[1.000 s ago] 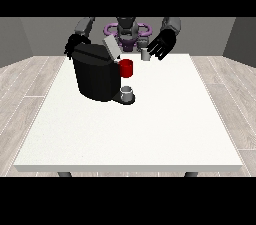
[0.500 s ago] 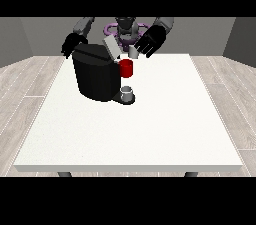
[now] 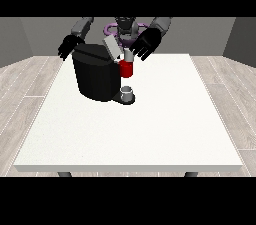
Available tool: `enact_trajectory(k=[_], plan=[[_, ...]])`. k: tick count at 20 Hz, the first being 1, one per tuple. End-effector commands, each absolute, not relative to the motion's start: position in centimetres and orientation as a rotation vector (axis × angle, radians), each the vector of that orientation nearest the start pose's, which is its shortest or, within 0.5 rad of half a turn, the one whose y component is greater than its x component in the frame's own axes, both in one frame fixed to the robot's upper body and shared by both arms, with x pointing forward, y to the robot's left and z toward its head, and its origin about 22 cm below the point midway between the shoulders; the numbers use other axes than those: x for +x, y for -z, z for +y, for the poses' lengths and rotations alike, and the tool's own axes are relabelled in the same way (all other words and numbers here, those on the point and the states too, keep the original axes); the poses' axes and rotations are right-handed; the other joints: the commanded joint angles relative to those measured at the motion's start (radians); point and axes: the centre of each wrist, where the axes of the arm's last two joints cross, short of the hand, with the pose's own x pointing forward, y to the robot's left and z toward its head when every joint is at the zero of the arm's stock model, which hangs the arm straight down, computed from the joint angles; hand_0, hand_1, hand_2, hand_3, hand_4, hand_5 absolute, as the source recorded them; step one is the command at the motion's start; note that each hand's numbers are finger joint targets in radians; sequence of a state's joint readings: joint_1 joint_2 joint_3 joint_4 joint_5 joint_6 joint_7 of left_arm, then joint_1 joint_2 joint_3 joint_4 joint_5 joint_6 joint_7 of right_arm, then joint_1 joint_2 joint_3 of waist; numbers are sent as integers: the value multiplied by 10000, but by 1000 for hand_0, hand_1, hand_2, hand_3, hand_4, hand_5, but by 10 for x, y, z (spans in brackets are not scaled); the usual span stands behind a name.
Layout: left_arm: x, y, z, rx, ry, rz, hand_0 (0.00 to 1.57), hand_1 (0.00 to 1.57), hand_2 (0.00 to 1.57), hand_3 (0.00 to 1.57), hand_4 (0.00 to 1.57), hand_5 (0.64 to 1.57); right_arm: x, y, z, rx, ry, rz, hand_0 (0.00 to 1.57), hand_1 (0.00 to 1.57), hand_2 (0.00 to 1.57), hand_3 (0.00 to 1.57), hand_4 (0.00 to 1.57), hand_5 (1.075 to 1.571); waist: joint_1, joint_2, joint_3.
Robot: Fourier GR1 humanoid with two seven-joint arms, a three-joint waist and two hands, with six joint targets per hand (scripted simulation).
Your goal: Insert the coffee pod into the coffee machine and close the lid
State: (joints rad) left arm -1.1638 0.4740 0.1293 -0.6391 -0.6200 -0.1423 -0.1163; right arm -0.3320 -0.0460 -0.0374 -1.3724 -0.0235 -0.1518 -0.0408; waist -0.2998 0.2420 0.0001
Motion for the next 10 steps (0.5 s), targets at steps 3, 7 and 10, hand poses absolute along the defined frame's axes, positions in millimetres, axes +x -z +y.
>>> enact_trajectory(k=[3,7,10], plan=[[460,-242,266,7298,8695,-17038,1326,1326,1335,1233,503,1571,318,-31,-216,-971,660,-17269,0,0,0,0,498,1571,233,117,2],[464,-244,239,7077,8624,-17086,1260,1260,1298,1208,511,1571,333,-57,-213,-619,546,-17455,0,0,0,0,513,1571,57,200,1],[462,-212,245,7115,8803,-16886,1183,1183,1251,1180,499,1571,320,-40,-230,-720,511,-17264,0,0,0,0,525,1571,17,68,0]])
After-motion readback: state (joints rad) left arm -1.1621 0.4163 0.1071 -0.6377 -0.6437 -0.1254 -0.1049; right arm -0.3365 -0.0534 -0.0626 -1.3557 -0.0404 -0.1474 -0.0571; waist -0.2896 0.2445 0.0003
